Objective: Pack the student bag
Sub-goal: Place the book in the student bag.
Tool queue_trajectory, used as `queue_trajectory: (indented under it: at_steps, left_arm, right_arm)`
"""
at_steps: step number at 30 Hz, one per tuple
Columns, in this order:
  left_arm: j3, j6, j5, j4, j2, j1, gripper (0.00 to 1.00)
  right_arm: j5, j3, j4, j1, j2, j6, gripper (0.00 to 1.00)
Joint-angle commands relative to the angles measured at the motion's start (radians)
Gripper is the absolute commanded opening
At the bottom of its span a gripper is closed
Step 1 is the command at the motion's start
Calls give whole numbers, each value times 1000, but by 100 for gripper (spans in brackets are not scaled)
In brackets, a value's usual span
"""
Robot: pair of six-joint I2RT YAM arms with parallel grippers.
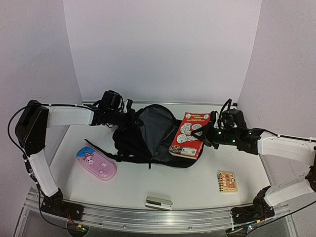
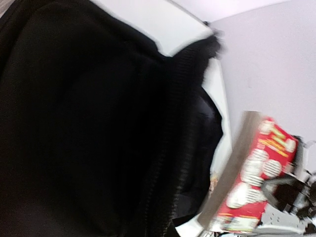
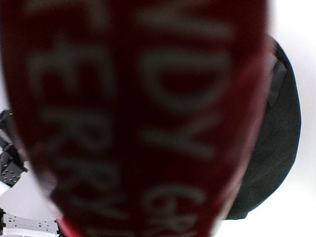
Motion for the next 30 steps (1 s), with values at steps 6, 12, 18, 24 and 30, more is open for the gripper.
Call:
queue_trajectory:
  at_steps: [6,12,18,24,30]
  left_arm:
    - [56,92,181,177,-139,3,0]
    - [50,113,210,191,-163,3,0]
    - [41,117,237,199,-173,3,0]
    - [42,116,256,208,-188,2,0]
    - [47,117,267,208,-192,-9,0]
  right_arm:
    - [-131,80,181,-35,195,124,0]
    - [-190,112,290,-38,272,203,0]
    - [-174,172,342,-39,345,244,0]
    - [-158,213,413,-40,479,277,0]
    - [-99,223,413,-40,583,275,0]
